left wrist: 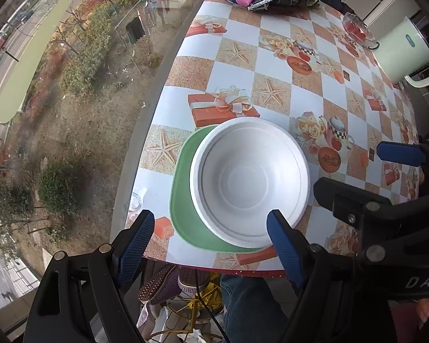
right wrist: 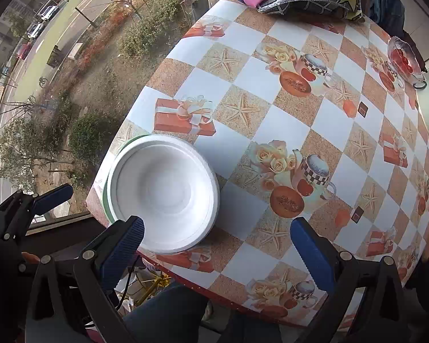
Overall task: Organize plates and bowls
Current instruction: 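Open both grippers and lift away from the bowls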
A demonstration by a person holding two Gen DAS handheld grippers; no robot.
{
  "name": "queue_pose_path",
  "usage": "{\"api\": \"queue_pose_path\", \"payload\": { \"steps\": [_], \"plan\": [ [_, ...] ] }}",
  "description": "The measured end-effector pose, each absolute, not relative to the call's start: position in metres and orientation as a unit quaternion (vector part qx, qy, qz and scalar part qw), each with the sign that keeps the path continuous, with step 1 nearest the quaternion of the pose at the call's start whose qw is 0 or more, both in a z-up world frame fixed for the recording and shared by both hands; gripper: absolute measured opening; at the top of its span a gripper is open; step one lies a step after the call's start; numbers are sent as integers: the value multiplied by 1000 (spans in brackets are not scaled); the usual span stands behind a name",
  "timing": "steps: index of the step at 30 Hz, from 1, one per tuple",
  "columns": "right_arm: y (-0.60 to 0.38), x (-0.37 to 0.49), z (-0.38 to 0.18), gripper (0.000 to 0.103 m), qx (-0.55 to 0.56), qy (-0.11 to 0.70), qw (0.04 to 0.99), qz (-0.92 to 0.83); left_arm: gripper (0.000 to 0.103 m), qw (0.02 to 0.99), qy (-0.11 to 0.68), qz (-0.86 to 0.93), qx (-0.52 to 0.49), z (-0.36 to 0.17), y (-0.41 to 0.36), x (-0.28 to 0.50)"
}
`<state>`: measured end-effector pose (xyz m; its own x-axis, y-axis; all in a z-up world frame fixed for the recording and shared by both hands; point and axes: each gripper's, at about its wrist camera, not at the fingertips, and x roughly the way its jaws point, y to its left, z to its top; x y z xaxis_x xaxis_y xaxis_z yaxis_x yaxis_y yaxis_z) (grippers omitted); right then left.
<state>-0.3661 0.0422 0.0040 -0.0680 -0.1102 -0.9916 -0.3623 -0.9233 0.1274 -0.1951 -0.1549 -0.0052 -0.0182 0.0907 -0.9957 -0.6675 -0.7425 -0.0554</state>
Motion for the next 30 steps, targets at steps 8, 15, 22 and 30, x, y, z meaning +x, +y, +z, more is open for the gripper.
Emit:
{"api": "queue_pose_path", "payload": {
  "steps": [8, 15, 22, 30],
  "plan": [
    [39, -365, 6, 103, -678, 169, 82, 711, 83, 277, 232, 680, -638, -2, -151, -193],
    [40, -362, 4, 103, -680, 175, 81, 707, 83, 278, 237, 681, -634, 1, -149, -188],
    [37, -360, 4, 103, -680, 175, 78, 707, 83, 275, 239, 682, -634, 1, -150, -187],
    [37, -359, 4, 103, -680, 178, 78, 707, 83, 272, 240, 683, -633, 2, -151, -186]
  ]
}}
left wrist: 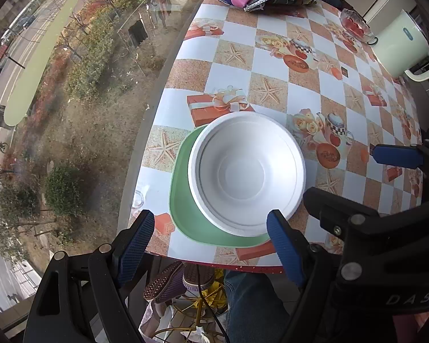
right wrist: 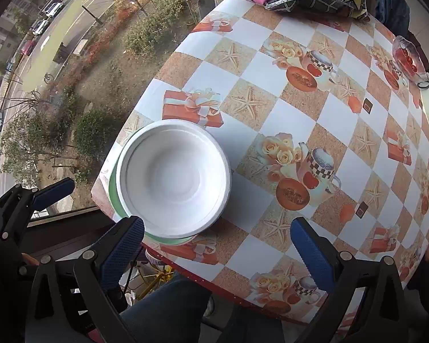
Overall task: Organize plates and bowls
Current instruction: 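Open both grippers and lift away from the bowls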
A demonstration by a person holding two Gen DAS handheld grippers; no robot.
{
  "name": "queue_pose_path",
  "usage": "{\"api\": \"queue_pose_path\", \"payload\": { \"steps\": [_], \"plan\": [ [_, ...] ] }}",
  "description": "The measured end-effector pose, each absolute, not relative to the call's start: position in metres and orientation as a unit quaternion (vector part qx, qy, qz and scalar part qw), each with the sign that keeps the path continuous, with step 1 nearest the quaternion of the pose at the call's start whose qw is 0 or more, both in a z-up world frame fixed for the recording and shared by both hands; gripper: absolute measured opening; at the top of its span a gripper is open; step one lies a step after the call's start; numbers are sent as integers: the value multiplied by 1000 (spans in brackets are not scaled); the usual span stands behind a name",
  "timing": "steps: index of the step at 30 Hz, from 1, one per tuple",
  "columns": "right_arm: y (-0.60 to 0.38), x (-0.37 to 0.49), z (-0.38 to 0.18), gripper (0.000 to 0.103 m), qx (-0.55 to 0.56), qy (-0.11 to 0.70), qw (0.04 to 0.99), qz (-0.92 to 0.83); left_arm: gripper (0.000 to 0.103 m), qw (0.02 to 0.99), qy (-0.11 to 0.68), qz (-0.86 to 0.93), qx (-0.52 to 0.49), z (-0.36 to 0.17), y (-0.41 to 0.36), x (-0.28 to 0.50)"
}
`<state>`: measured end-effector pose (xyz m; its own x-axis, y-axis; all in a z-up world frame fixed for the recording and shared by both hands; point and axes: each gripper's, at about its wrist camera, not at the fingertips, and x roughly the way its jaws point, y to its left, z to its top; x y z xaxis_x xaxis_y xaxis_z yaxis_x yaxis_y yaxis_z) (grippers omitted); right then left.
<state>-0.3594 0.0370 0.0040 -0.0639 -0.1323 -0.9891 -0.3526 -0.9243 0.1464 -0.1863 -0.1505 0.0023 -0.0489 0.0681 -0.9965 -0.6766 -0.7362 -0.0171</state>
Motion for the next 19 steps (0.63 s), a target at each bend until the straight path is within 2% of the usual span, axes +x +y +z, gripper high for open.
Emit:
{"api": "queue_pose_path", "payload": {
  "steps": [14, 19],
  "plan": [
    [39, -357, 3, 103, -679, 185, 77, 706, 83, 265, 244, 685, -633, 3, -150, -186],
    [41, -356, 2, 103, -676, 198, 71, 707, 83, 279, 219, 695, -625, 8, -152, -187]
  ]
}}
